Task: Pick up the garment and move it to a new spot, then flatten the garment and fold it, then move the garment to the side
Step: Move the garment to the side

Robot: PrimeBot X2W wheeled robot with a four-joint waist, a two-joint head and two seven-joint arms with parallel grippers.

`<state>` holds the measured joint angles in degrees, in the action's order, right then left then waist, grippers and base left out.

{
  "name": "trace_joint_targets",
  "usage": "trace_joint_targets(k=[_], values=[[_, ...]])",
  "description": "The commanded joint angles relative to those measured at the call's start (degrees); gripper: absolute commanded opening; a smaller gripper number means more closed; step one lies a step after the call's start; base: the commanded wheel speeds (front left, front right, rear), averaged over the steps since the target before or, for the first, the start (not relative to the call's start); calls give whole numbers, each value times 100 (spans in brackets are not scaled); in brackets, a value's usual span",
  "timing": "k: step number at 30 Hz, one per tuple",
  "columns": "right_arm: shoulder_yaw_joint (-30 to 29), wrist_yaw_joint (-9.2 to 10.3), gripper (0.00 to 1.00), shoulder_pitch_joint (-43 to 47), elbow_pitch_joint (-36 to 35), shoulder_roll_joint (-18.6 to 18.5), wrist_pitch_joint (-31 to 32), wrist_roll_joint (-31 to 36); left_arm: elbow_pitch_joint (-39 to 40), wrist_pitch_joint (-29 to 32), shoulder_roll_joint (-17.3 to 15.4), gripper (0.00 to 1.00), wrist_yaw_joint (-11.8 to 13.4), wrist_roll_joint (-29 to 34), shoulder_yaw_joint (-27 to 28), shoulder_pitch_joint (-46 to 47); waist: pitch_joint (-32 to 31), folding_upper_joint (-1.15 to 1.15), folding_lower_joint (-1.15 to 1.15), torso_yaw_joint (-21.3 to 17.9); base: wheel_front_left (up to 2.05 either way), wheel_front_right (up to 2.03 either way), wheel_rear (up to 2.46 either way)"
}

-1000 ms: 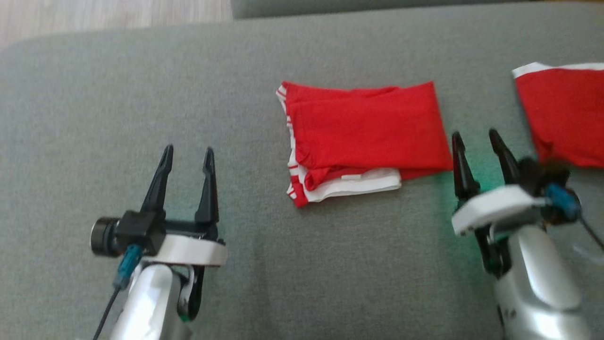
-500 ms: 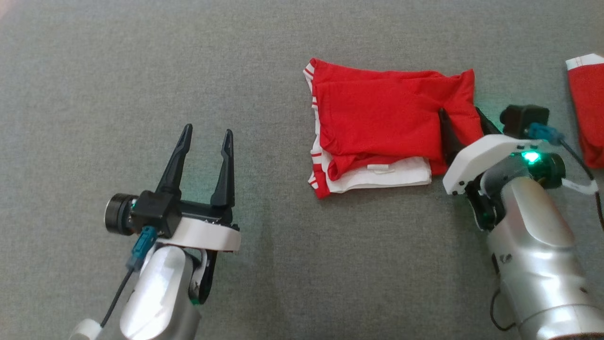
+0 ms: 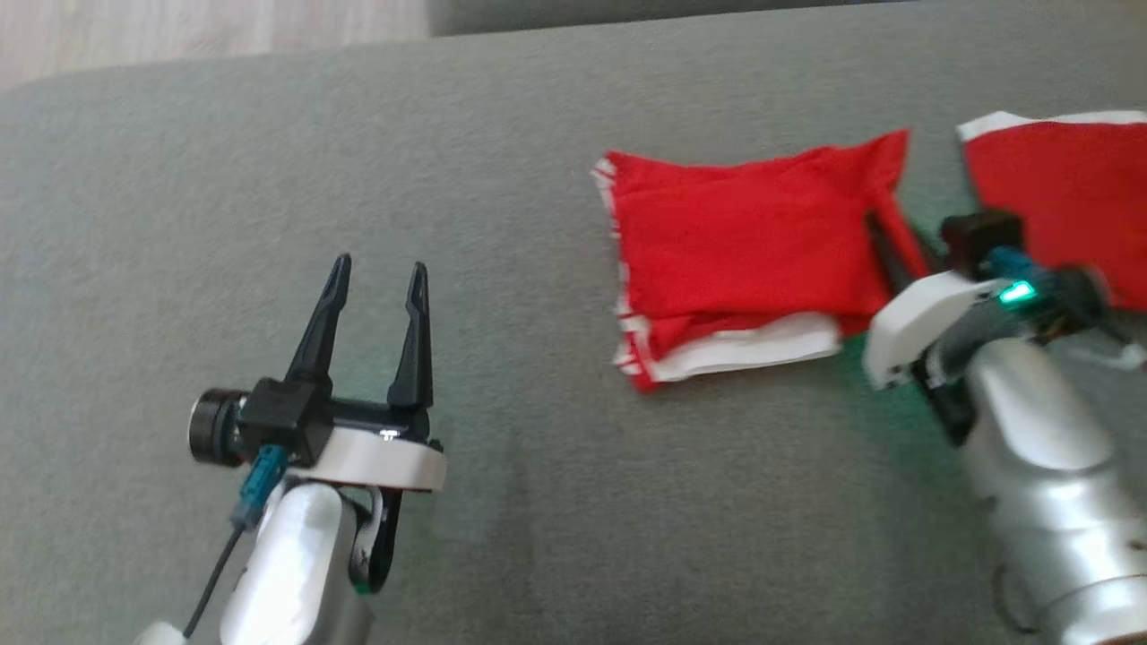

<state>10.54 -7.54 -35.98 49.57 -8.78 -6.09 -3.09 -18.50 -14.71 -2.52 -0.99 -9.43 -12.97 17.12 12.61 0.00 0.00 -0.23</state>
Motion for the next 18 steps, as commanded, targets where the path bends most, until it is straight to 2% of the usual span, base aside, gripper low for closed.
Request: trace_joint_targets(k=[1,7,11,15,18], values=[[170,5,0,-162,-330,-230,-43,68,187,-29,-38,100,20,49,185,24,-119,0,0,-201,0,0,0],[442,5,0,-147,-1058,-1222,325,-29,229,-29,-37,100,33,79,209,15,-37,0,0,-423,0,0,0],[401,5,0,-210,-1412,-1884,641,-207,191,-29,-37,100,-15,93,204,69,121,0,0,-503,0,0,0],[294,5,0,-287,-1373,-2436,875,-216,148,-29,-36,100,-83,91,95,197,319,0,0,-479,0,0,0],[159,5,0,-345,-1217,-2798,959,-106,63,-29,-36,100,-26,125,47,309,446,0,0,-411,0,0,0]])
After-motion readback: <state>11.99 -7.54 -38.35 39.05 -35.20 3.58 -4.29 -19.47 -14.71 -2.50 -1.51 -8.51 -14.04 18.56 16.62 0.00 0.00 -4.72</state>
